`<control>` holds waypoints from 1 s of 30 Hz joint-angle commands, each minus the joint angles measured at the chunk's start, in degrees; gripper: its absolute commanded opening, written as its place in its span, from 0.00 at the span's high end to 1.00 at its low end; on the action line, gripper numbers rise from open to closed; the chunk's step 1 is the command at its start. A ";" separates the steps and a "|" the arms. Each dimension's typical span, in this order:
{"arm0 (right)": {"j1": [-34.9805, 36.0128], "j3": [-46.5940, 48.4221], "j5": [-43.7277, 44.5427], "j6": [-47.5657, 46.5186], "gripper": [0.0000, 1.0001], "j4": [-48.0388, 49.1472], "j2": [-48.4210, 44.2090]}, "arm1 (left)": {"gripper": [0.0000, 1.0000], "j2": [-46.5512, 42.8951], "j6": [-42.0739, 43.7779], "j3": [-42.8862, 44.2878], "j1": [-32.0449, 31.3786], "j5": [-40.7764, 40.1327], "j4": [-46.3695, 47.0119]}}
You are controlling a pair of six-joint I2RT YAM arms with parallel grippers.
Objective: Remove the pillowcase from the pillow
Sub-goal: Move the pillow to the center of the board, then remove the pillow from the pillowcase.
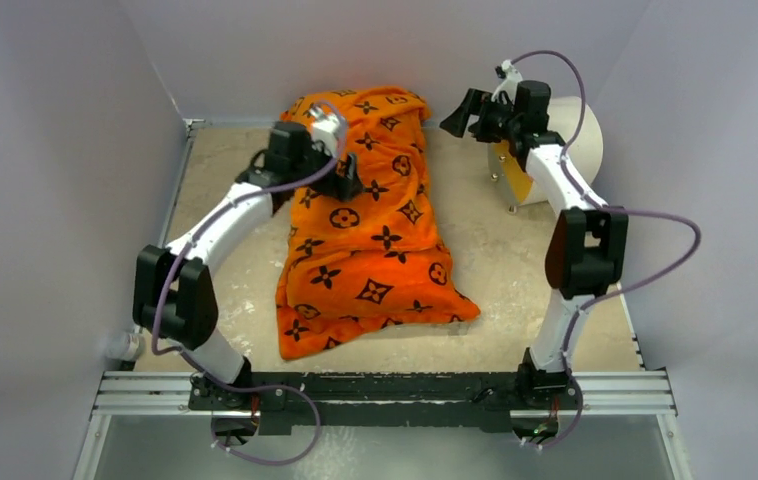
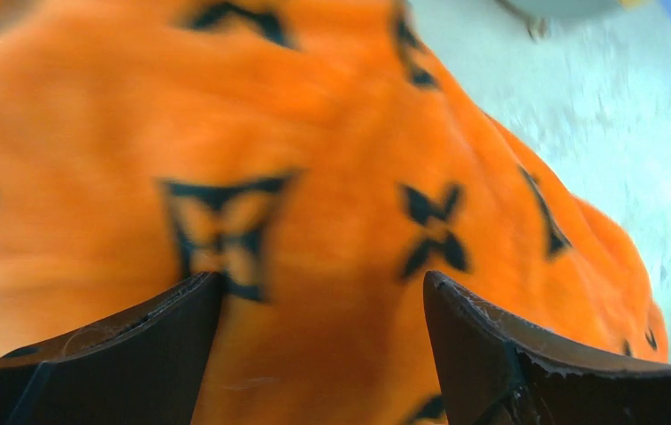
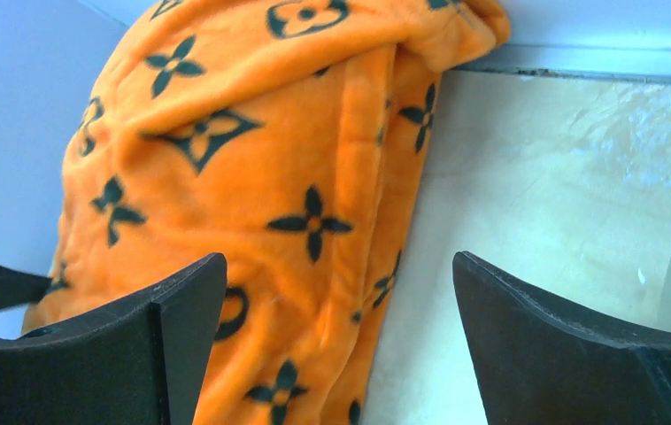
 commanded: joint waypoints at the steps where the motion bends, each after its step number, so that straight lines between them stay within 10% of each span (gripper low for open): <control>1: 3.06 -11.54 6.57 -2.86 0.01 4.99 -14.88 | 0.18 -12.92 1.21 -8.04 -7.26 -9.21 5.18; 11: 3.64 -37.41 13.26 -1.68 0.01 4.73 -41.82 | 0.17 -35.21 -4.92 -20.34 -11.61 -16.73 2.73; 21: 9.18 -37.45 18.31 -0.76 0.01 -1.33 -46.15 | 0.14 -32.68 5.60 -27.08 -30.67 -30.81 12.02; 30: 12.53 -41.22 20.00 0.12 0.01 -3.65 -51.81 | 0.14 -24.48 17.10 -24.70 -34.13 -41.87 17.01</control>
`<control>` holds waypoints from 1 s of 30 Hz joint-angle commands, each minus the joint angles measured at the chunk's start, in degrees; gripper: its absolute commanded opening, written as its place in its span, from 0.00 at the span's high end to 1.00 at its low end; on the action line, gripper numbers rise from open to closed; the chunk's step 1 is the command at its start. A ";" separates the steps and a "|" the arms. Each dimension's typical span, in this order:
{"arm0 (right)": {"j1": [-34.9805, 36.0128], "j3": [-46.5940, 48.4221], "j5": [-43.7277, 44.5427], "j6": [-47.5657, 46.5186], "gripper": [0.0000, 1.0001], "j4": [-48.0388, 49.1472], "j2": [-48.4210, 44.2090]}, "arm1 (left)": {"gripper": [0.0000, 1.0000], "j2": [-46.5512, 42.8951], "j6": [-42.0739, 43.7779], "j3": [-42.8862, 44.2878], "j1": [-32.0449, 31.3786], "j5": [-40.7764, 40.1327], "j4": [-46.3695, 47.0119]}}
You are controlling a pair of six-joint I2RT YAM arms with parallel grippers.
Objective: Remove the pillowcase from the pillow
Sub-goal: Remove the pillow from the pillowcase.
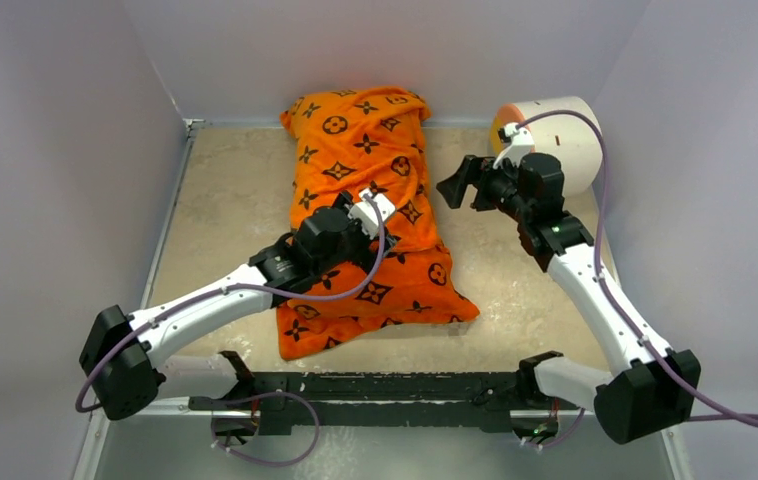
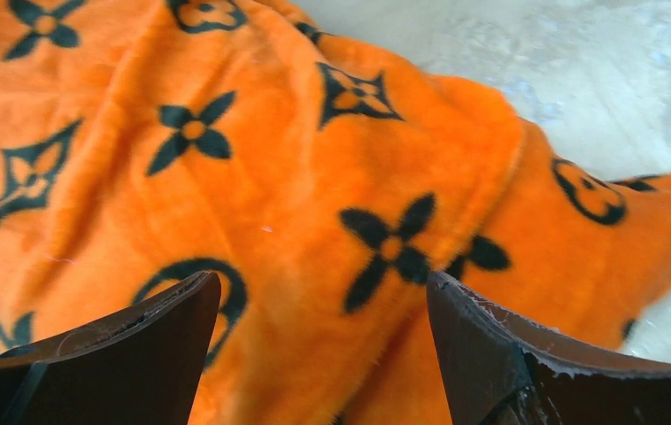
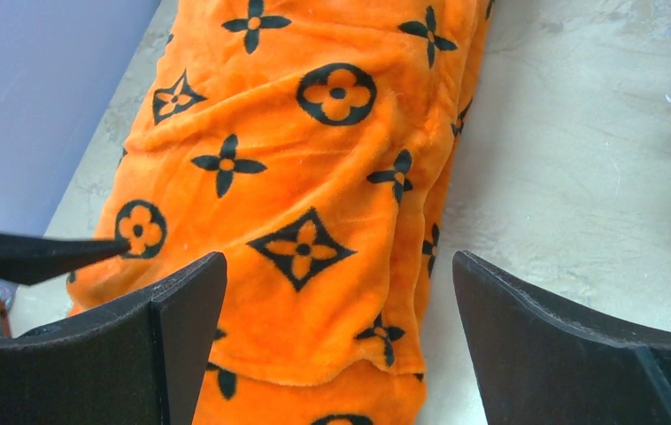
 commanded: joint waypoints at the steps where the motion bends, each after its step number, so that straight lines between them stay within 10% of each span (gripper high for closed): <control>1: 0.02 -1.46 1.97 -0.06 0.01 -0.84 -3.92 | 0.15 1.96 7.07 2.36 -0.55 -8.58 7.89; 17: 0.03 -3.14 1.88 -3.38 0.01 -1.68 -4.49 | 0.14 7.94 4.51 5.94 -0.65 8.83 -2.30; 30: -0.03 -4.40 -0.67 -2.93 0.01 0.60 -3.45 | 0.15 10.42 12.35 1.82 -1.01 -14.45 12.92</control>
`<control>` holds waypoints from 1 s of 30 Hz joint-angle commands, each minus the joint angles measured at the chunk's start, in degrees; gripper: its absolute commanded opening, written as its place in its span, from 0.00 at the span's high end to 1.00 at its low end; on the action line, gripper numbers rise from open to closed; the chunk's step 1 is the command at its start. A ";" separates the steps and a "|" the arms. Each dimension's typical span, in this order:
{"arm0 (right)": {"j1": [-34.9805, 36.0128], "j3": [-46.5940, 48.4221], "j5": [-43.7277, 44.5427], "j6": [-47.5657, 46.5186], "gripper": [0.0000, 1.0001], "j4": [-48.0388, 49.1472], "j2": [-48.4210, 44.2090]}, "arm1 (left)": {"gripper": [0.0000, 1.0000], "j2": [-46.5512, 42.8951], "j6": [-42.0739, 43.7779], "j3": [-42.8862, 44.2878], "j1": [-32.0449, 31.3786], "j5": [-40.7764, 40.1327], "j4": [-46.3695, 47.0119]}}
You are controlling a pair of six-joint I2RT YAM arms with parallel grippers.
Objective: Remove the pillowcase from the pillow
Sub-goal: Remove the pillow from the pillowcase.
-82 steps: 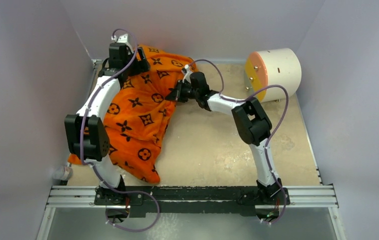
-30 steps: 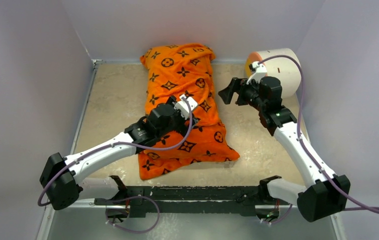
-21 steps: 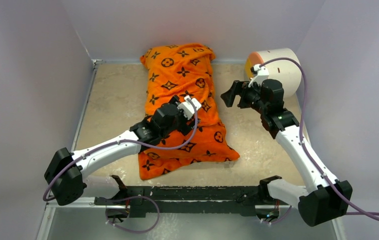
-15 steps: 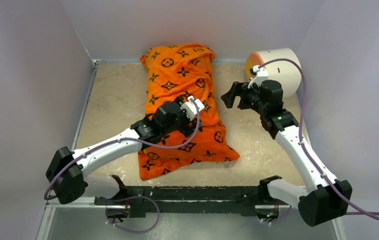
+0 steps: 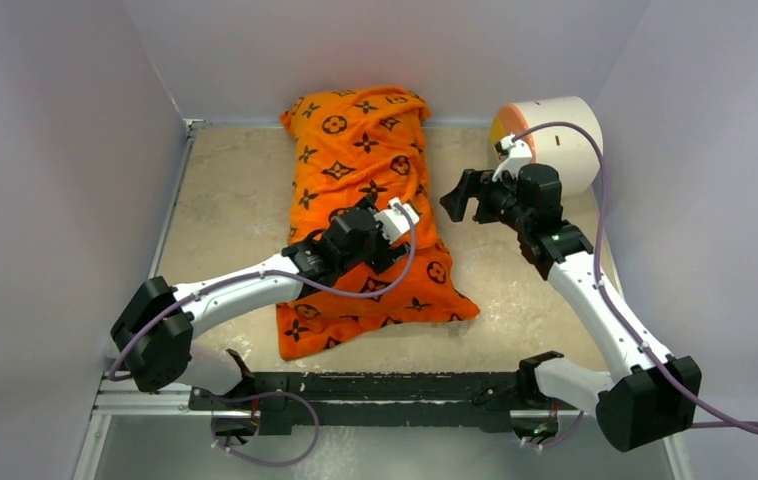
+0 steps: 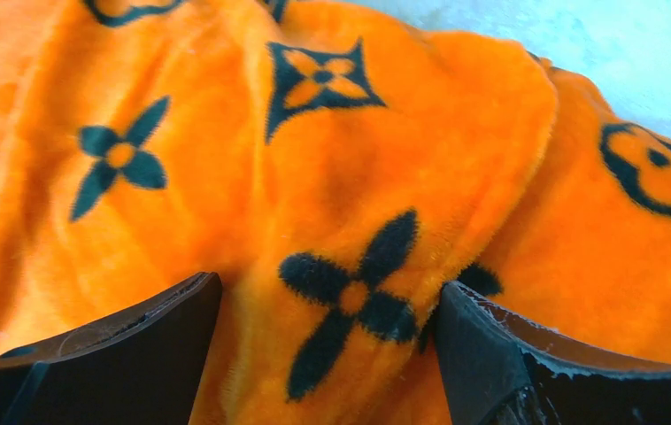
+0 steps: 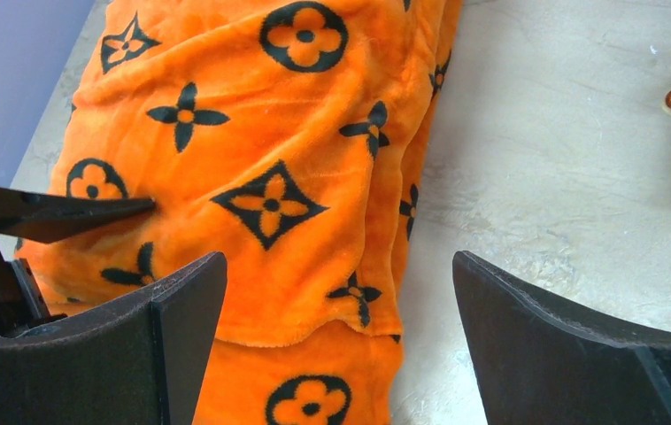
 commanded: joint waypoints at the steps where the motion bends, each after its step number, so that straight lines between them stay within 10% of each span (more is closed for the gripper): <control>1: 0.02 0.08 -2.20 -0.51 0.01 3.14 0.19 | 0.15 -1.34 4.70 -0.69 0.38 -11.68 10.82; 8: 0.05 -0.67 -2.08 -1.56 0.01 3.87 -0.80 | 0.15 1.58 14.38 0.77 0.54 -24.88 19.51; 13: 0.03 -0.80 -0.55 -3.13 0.01 2.87 -1.88 | 0.14 0.68 14.16 3.38 2.33 -18.65 19.93; 30: 0.09 -3.43 0.49 -1.20 0.01 2.87 -6.61 | 0.14 -0.99 5.24 19.73 14.76 2.39 -16.43</control>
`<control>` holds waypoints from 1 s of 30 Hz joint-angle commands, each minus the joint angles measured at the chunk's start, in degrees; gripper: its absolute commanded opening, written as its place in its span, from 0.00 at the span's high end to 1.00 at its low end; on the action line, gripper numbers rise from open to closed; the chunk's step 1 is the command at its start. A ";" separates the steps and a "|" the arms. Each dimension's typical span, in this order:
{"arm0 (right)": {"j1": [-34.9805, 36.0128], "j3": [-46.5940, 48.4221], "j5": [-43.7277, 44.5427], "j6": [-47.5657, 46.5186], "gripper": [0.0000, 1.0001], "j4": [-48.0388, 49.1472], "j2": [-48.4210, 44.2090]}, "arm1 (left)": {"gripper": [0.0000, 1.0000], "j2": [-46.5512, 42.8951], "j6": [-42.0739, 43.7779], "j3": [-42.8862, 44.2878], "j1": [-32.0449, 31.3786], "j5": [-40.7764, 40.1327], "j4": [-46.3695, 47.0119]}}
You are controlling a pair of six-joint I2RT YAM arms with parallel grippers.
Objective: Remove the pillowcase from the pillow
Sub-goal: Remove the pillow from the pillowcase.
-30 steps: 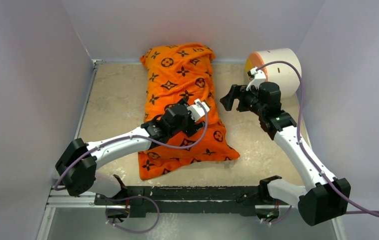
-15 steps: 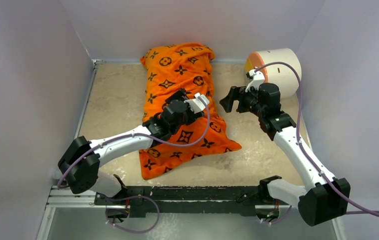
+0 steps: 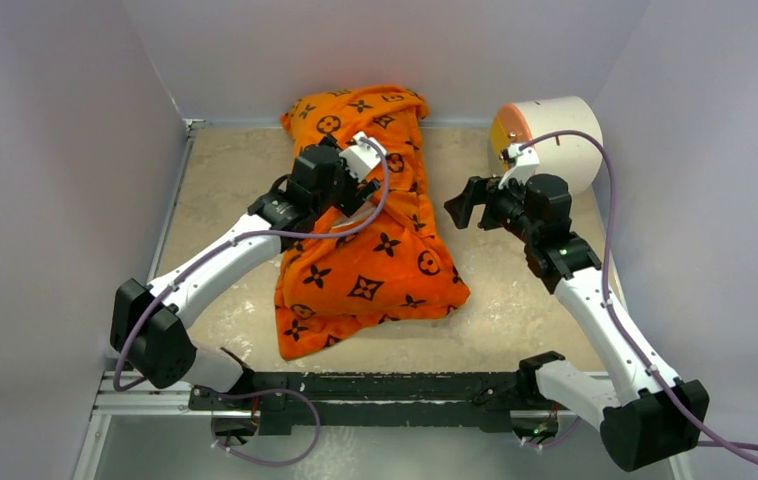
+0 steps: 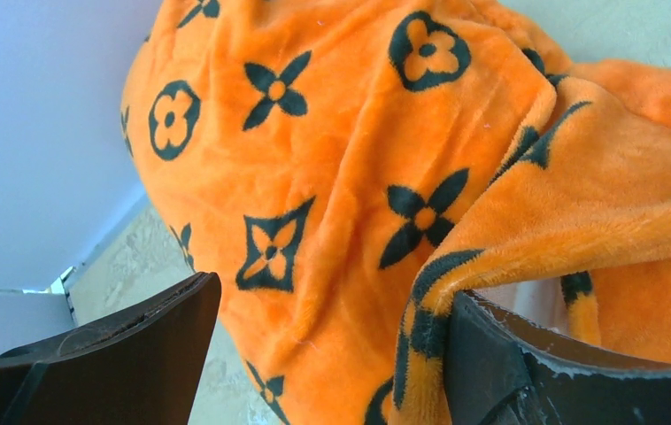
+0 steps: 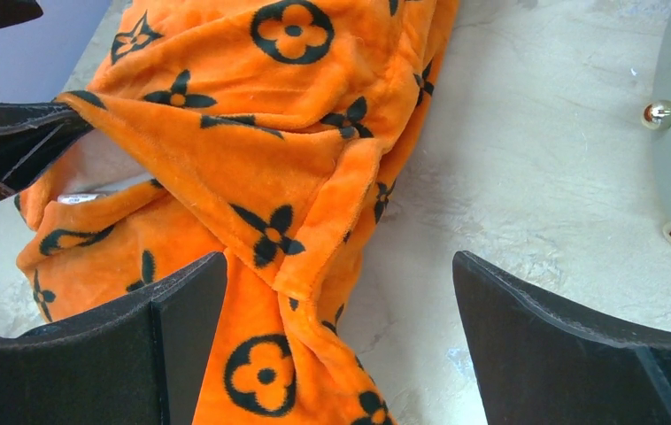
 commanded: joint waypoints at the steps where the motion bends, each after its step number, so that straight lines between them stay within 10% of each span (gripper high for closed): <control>1: 0.09 -0.47 0.89 0.45 0.01 2.27 -1.19 | 0.15 -2.32 -2.89 3.57 0.68 3.12 -8.45; 10: 5.34 1.21 -1.32 0.59 0.03 3.25 -1.24 | 0.23 -3.21 -13.63 -2.59 0.46 13.90 -5.96; 17: 20.72 0.04 6.21 1.76 0.04 4.26 -2.52 | 1.00 -1.19 -16.51 -2.07 -0.26 5.70 -4.10; 30: 46.74 7.18 33.00 9.02 0.04 14.16 22.34 | 1.00 2.50 -14.90 9.12 2.54 -7.55 0.34</control>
